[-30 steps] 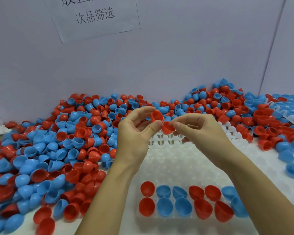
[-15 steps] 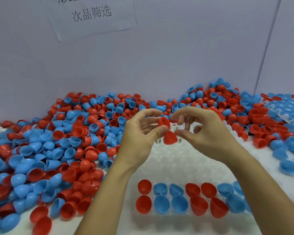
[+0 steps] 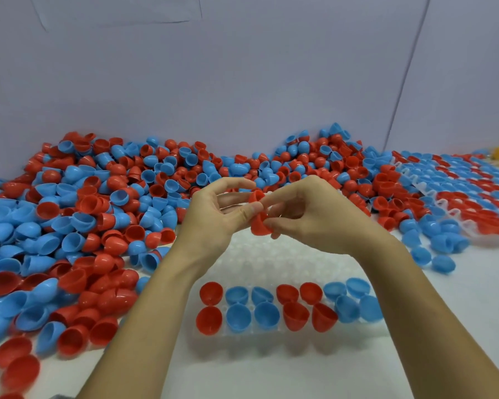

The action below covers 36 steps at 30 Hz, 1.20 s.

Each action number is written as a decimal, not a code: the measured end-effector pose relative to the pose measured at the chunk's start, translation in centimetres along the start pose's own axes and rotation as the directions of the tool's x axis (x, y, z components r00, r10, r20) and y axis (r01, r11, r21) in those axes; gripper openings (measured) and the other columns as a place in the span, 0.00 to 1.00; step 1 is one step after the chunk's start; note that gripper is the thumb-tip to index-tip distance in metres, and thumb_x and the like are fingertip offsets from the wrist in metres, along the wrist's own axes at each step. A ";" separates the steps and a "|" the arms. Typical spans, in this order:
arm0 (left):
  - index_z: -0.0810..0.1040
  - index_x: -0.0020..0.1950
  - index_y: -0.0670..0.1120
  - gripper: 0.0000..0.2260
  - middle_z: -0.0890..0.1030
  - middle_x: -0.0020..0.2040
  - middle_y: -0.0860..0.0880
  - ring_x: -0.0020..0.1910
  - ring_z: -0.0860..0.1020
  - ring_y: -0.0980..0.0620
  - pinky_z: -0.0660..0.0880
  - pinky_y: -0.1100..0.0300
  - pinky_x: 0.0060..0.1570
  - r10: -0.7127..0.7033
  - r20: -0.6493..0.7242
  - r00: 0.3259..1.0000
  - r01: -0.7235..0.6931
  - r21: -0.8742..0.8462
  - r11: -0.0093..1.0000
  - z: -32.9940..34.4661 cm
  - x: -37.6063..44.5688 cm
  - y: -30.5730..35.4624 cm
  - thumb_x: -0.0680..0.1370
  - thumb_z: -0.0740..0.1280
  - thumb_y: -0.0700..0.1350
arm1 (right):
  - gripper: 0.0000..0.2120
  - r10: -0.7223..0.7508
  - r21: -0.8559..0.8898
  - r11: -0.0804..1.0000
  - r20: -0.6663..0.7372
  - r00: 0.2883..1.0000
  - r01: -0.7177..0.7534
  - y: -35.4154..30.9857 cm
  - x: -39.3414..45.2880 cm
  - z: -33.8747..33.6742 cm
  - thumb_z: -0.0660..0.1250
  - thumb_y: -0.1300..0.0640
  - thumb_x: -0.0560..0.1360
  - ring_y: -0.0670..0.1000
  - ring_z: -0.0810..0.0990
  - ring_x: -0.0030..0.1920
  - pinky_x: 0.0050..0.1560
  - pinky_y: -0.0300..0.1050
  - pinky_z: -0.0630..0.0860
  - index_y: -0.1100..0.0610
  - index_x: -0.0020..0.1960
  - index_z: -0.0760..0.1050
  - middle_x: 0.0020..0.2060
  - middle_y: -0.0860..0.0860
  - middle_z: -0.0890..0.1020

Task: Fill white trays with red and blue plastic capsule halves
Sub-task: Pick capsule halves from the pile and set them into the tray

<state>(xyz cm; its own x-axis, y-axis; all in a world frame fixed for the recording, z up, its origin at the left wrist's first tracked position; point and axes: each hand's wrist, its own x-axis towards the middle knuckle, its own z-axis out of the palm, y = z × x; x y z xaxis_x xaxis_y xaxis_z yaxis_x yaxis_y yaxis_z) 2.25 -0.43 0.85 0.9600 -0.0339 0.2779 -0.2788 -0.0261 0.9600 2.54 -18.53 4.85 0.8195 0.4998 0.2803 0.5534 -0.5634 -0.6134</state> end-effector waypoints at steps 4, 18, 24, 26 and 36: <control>0.80 0.58 0.50 0.15 0.87 0.50 0.52 0.51 0.85 0.53 0.81 0.63 0.47 -0.019 0.061 0.998 0.024 -0.069 0.997 0.9 -0.3 0.2 0.71 0.73 0.46 | 0.09 0.048 -0.079 0.996 -0.054 0.997 -0.052 -0.1 -0.7 -1.1 0.71 0.59 0.77 0.41 0.85 0.37 0.45 0.43 0.84 0.54 0.56 0.84 0.38 0.46 0.86; 0.78 0.62 0.44 0.20 0.87 0.53 0.47 0.54 0.85 0.49 0.81 0.57 0.56 -0.089 -0.027 0.996 0.084 -0.160 0.984 -1.3 0.1 -0.3 0.72 0.73 0.49 | 0.12 0.512 -0.406 0.792 0.034 0.859 -0.456 4.6 -10.4 -6.4 0.72 0.61 0.76 0.40 0.82 0.39 0.36 0.29 0.77 0.49 0.56 0.84 0.39 0.36 0.79; 0.79 0.60 0.44 0.19 0.87 0.51 0.46 0.53 0.85 0.47 0.81 0.59 0.54 -0.098 -0.087 0.991 0.076 -0.226 0.971 -2.1 0.2 -0.4 0.70 0.72 0.47 | 0.11 0.582 -0.449 0.751 0.103 0.807 -0.484 4.7 -10.7 -5.4 0.73 0.57 0.75 0.43 0.82 0.41 0.38 0.31 0.79 0.49 0.56 0.84 0.41 0.37 0.81; 0.79 0.59 0.44 0.17 0.87 0.51 0.46 0.53 0.85 0.47 0.82 0.60 0.52 -0.102 -0.097 0.990 0.078 -0.224 0.971 -2.2 0.3 -0.5 0.72 0.72 0.46 | 0.11 0.596 -0.459 0.740 0.107 0.796 -0.492 4.5 -10.8 -5.4 0.73 0.57 0.75 0.45 0.82 0.40 0.36 0.32 0.78 0.49 0.56 0.84 0.40 0.39 0.81; 0.80 0.58 0.43 0.07 0.87 0.49 0.45 0.51 0.86 0.48 0.82 0.59 0.48 -0.150 -0.270 0.951 0.101 -0.187 0.977 -4.8 0.6 -0.6 0.82 0.66 0.40 | 0.09 0.611 -0.500 0.718 0.122 0.782 -0.484 3.8 -11.1 -5.3 0.73 0.54 0.75 0.42 0.81 0.40 0.36 0.32 0.77 0.43 0.54 0.83 0.40 0.38 0.81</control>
<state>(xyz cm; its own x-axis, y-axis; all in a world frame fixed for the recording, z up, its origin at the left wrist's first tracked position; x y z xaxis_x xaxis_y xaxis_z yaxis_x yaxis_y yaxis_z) 3.14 4.40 0.65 0.9616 0.2419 0.1298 -0.1711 0.1580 0.9725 -3.73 -29.67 3.31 0.9609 0.1268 -0.2464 0.0757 -0.9754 -0.2069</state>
